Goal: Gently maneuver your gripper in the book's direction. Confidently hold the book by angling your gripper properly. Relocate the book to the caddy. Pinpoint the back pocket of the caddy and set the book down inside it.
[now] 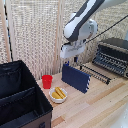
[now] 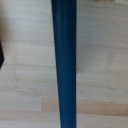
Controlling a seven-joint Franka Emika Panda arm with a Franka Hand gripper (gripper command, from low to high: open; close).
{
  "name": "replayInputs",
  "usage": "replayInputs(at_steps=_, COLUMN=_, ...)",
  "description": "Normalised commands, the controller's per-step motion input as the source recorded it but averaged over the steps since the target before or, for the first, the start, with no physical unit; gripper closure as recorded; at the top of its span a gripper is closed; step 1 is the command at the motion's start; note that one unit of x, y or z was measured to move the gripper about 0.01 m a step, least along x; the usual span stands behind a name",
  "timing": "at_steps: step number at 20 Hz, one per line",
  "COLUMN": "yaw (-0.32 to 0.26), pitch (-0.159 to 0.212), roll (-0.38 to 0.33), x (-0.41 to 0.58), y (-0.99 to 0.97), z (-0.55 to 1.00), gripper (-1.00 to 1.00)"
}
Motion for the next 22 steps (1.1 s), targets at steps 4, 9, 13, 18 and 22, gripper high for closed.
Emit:
replayInputs(at_steps=4, yaw=-0.017, pitch=0.0, roll=-0.004, x=0.0, y=-0.2, z=-0.25, gripper=-1.0)
replayInputs(at_steps=9, yaw=0.001, pitch=0.0, roll=-0.026, x=0.0, y=-0.07, z=-0.21, gripper=-1.0)
replayInputs(at_steps=13, yaw=0.027, pitch=0.0, roll=-0.037, x=0.002, y=0.0, z=-0.23, gripper=-1.0)
replayInputs(at_steps=18, yaw=0.069, pitch=0.006, roll=-0.05, x=0.05, y=0.0, z=-0.25, gripper=1.0)
replayInputs(at_steps=22, yaw=0.069, pitch=0.021, roll=-0.005, x=0.096, y=-0.01, z=-0.1, gripper=1.0)
